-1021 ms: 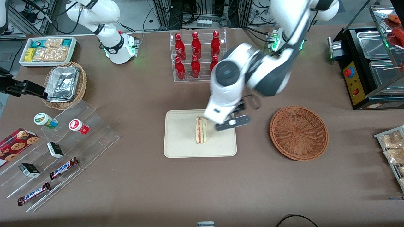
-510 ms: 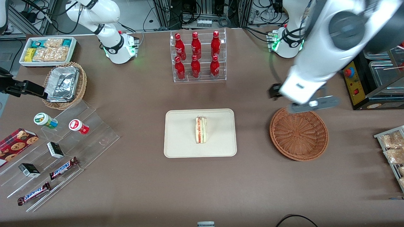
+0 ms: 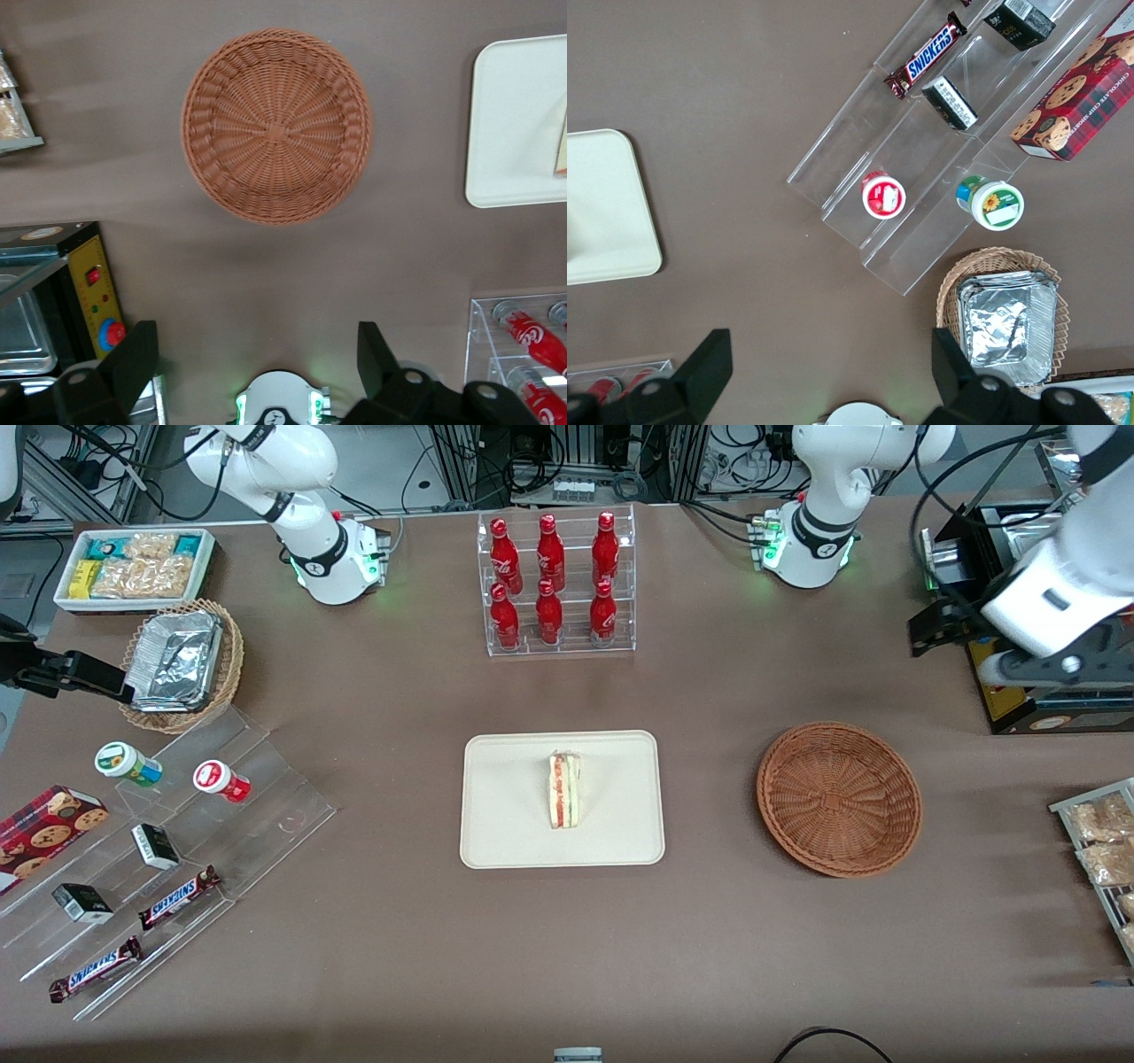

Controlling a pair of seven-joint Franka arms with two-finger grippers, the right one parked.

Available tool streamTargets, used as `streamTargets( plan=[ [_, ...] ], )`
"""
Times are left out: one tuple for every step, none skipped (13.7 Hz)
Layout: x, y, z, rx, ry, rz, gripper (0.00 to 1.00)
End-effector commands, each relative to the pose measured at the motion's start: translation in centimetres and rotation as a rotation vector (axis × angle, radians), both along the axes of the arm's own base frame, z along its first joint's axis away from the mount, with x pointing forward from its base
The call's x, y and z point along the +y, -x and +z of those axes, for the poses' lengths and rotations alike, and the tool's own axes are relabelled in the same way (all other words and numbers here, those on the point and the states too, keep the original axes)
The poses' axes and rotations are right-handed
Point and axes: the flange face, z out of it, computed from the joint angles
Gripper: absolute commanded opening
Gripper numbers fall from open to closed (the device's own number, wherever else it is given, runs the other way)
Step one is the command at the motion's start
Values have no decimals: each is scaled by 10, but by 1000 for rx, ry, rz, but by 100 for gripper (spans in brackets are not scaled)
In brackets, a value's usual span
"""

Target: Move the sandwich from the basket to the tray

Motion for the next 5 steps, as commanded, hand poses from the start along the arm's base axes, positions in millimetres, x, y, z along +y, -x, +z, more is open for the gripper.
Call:
streamTargets(
  plan=[
    [6,11,3,14,-5,-17,99],
    [11,10,3,15,-3,-8,99],
    [9,9,3,14,2,-10,99],
    [8,9,3,15,5,-12,99],
    [8,9,3,16,5,-12,99]
  ],
)
